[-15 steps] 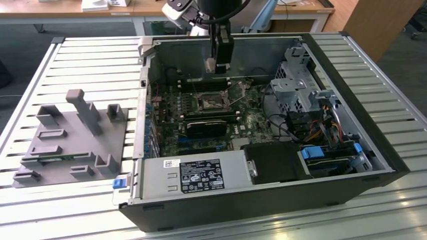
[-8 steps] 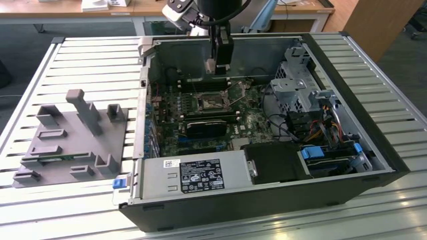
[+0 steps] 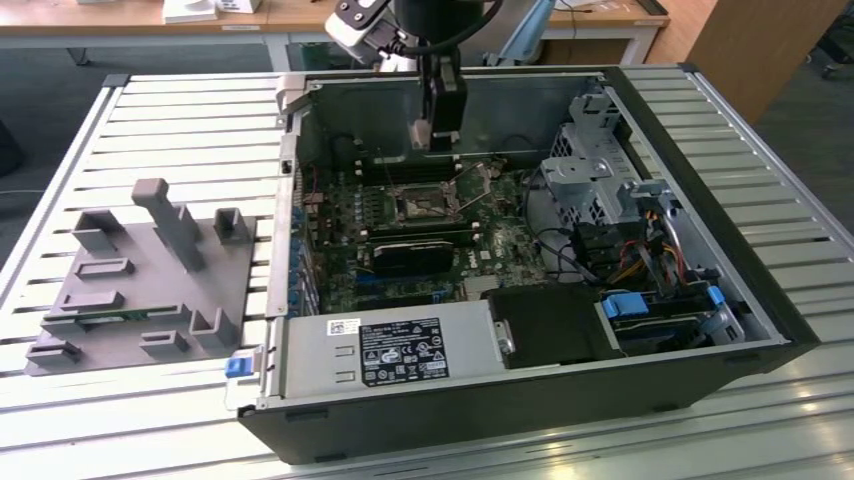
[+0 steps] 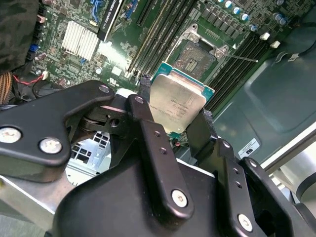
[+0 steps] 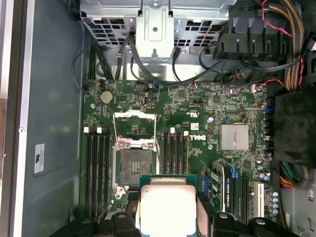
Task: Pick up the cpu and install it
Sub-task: 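Place the cpu into insertion slot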
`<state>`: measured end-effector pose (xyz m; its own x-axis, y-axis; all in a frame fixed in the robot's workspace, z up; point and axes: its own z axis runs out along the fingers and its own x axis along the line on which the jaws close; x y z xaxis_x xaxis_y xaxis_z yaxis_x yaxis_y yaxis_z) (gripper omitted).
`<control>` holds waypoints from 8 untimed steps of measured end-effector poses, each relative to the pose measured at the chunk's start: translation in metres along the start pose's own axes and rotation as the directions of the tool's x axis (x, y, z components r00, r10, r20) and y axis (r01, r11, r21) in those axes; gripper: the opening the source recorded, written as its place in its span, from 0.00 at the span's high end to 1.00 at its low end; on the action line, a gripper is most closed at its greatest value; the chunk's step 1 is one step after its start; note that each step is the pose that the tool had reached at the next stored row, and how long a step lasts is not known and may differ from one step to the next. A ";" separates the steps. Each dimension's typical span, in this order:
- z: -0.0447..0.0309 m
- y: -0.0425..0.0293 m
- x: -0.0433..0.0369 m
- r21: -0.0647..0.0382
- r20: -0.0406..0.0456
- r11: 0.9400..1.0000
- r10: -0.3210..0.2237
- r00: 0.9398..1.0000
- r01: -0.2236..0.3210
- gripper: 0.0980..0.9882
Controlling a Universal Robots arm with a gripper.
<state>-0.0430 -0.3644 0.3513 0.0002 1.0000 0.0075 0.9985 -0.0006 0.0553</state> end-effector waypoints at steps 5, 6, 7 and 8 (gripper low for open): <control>0.0026 -0.0002 0.0000 0.000 -0.001 1.000 0.000 1.000 0.000 0.50; 0.0031 -0.0002 0.0000 0.000 -0.001 1.000 0.000 1.000 0.000 0.50; 0.0056 -0.0003 0.0007 0.000 -0.001 1.000 0.000 1.000 0.000 0.50; 0.0065 -0.0004 0.0015 0.000 -0.001 1.000 0.000 1.000 0.000 0.50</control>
<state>-0.0430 -0.3629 0.3447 0.0000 1.0000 0.0088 0.9985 -0.0005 0.0553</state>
